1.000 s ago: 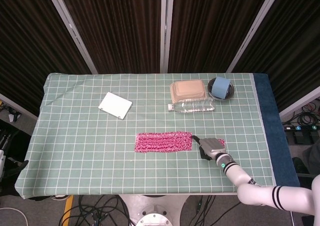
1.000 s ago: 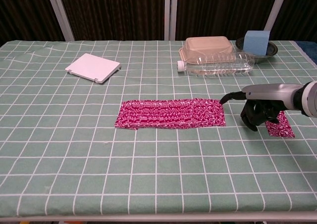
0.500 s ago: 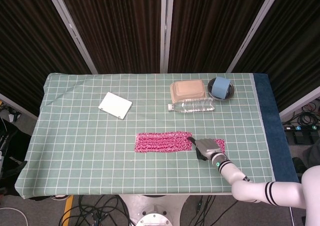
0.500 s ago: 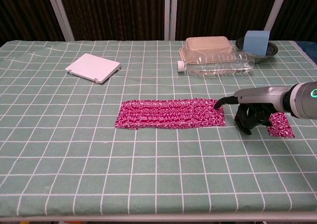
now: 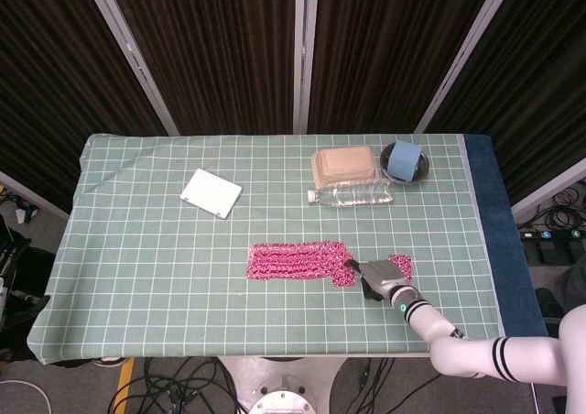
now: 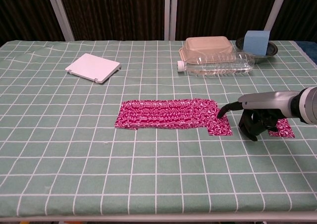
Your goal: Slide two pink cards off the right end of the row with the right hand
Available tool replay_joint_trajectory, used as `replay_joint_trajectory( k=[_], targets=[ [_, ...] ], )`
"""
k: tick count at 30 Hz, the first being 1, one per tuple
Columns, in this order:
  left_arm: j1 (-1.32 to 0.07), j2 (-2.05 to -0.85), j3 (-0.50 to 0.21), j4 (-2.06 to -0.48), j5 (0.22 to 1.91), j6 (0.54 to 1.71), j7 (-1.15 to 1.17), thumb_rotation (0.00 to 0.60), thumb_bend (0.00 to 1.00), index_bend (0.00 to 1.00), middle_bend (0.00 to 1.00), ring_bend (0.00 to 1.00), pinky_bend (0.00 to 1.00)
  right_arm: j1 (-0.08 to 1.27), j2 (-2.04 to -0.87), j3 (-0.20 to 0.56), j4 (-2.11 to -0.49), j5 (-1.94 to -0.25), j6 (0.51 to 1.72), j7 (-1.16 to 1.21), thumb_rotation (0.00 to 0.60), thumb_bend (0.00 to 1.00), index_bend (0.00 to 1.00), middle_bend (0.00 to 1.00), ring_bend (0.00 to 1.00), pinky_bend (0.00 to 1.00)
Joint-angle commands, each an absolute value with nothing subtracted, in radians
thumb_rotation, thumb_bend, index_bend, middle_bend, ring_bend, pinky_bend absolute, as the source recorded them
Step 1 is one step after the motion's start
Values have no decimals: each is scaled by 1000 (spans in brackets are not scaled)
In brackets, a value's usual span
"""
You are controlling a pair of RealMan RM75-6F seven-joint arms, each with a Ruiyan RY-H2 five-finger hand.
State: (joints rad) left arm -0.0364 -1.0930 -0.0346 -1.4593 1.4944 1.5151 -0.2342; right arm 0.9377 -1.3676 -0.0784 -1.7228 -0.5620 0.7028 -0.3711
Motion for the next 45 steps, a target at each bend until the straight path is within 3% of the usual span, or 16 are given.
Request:
replay_joint_trajectory(
  k=[1,21,28,34,38,39,41,43,45],
  targets=[
    [-35,-1093,-34,-1459,1495,1516,-235,600,190,100,102,36,155,924,-1356,-96,-1752,-590,718,-369,600,1000,155,903,887,768],
    [-29,-1087,-35,-1467,1500,1527,-231,600,190,101,102,36,155,786,-1278,-212,-1933,-840,842,-377,600,1000,174,903,887,768],
    [-29,-1086,-37,-1473,1501,1532,-226,600,189,100,102,36,154,740,-1255,-185,-1950,-916,908,-346,600,1000,174,903,887,768],
    [-31,-1086,-38,-1478,1502,1531,-224,600,189,100,102,36,154,630,-1239,-128,-1932,-1123,1128,-276,600,1000,177,903,887,768],
    [-32,-1090,-40,-1483,1506,1534,-217,600,189,100,102,36,155,510,-1289,-82,-1771,-1322,1421,-278,600,993,178,877,850,764],
    [-33,-1090,-40,-1485,1508,1535,-216,600,189,100,102,36,155,486,-1304,-71,-1723,-1357,1483,-279,600,914,182,832,806,750],
    [-34,-1092,-42,-1490,1511,1539,-212,600,189,100,102,36,155,435,-1313,-64,-1634,-1408,1576,-258,600,590,192,684,645,681],
    [-36,-1092,-43,-1494,1513,1540,-207,600,189,100,102,36,154,400,-1278,-76,-1616,-1391,1581,-253,600,242,140,430,337,485],
    [-38,-1093,-44,-1496,1515,1539,-203,600,189,100,102,36,155,366,-1215,-93,-1640,-1332,1548,-275,600,109,37,157,78,256]
  ],
)
